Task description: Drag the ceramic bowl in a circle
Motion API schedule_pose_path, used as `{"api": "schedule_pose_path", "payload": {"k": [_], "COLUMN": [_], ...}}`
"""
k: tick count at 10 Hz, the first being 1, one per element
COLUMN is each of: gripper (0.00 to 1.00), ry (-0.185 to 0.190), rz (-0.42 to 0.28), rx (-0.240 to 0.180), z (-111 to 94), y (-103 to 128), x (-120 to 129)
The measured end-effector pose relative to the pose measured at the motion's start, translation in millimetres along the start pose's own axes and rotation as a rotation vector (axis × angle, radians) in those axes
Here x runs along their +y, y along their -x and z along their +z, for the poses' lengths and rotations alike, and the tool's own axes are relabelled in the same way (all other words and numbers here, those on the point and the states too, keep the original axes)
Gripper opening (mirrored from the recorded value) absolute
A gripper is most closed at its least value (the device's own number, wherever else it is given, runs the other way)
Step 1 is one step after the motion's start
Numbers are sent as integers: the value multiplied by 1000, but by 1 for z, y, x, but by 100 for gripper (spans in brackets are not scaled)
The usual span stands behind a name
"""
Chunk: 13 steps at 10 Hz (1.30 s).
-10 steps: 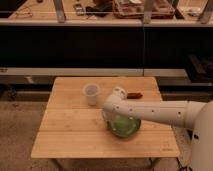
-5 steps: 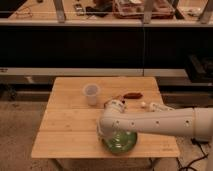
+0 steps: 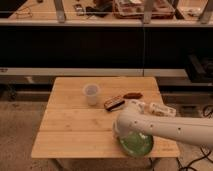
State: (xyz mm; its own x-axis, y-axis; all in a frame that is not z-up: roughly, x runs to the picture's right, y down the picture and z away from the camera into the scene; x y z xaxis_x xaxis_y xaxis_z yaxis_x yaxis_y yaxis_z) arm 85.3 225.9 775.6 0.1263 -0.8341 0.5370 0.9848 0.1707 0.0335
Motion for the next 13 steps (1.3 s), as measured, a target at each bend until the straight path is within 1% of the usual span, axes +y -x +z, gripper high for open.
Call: {"api": "schedule_pose_path", "payload": {"k": [1, 2, 4, 5, 6, 7, 8, 9, 10, 11, 12, 13], "gripper": [0, 0, 0, 0, 0, 0, 0, 0, 0, 0, 0, 0], "ry": [17, 31, 59, 65, 68, 67, 63, 50, 30, 11, -2, -18], "rz": [27, 52, 88, 88, 72, 52, 28, -8, -63, -111, -149, -188], "rx": [33, 54, 82, 83, 80, 81, 79, 74, 67, 57, 41, 20], "z": [-2, 1, 11, 19, 28, 32, 36, 38, 39, 38, 36, 33], "y": [-24, -45, -85, -100, -112, -119, -122, -121, -113, -100, -83, -57], "x": [16, 29, 42, 39, 27, 16, 2, -17, -42, -61, -71, -79]}}
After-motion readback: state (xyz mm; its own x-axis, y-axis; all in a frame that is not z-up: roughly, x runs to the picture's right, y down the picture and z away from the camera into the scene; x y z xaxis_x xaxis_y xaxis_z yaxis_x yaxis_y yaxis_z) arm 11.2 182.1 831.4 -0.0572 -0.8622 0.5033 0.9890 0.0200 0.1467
